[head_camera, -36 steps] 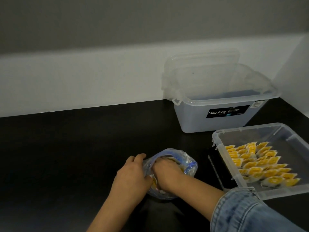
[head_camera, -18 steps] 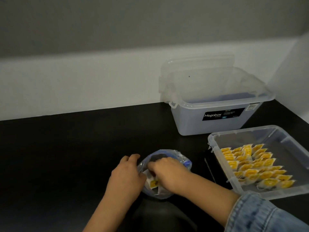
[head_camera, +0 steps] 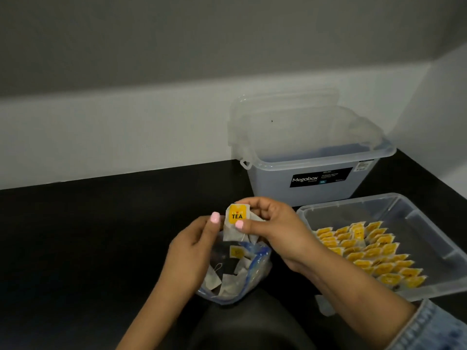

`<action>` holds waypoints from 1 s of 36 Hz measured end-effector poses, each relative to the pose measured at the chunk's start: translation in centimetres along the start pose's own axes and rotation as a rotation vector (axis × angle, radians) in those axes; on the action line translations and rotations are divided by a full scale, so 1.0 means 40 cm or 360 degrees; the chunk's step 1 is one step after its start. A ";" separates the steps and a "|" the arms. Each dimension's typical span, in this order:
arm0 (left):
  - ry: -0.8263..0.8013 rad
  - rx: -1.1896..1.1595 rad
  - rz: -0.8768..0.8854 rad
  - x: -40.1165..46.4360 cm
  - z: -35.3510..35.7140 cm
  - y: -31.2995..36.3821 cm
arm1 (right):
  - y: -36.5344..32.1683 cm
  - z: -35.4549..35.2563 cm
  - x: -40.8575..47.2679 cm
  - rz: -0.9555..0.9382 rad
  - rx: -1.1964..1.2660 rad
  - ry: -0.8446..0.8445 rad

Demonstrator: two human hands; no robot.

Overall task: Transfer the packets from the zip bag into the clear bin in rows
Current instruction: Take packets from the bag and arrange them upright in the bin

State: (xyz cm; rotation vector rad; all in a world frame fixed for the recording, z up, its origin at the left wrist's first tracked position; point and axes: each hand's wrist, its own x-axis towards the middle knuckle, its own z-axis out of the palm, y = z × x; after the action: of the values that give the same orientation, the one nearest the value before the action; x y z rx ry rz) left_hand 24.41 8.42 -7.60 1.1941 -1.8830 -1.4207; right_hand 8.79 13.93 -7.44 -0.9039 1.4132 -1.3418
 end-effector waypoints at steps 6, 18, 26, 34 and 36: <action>-0.0099 -0.0542 -0.0164 -0.002 0.081 0.035 | -0.002 -0.026 -0.014 -0.0015 0.0275 0.0114; -0.0066 -0.1027 -0.0357 0.015 0.152 0.065 | -0.004 -0.126 -0.035 0.0036 0.0216 0.0171; 0.0036 -0.1034 -0.0308 0.030 0.205 0.064 | -0.020 -0.173 -0.044 0.0001 0.0230 0.0407; 0.0138 -0.1029 -0.0169 0.040 0.270 0.066 | -0.018 -0.188 -0.057 -0.0759 -0.0466 0.0870; 0.0099 -0.1105 -0.0122 0.036 0.292 0.078 | -0.002 -0.186 -0.055 -0.1020 -0.0759 0.0890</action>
State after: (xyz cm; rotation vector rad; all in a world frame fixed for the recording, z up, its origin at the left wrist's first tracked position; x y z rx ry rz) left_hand 13.34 13.28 -8.79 0.9420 -1.1409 -1.8365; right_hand 2.25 18.14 -7.47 -1.4543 2.0301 -1.8670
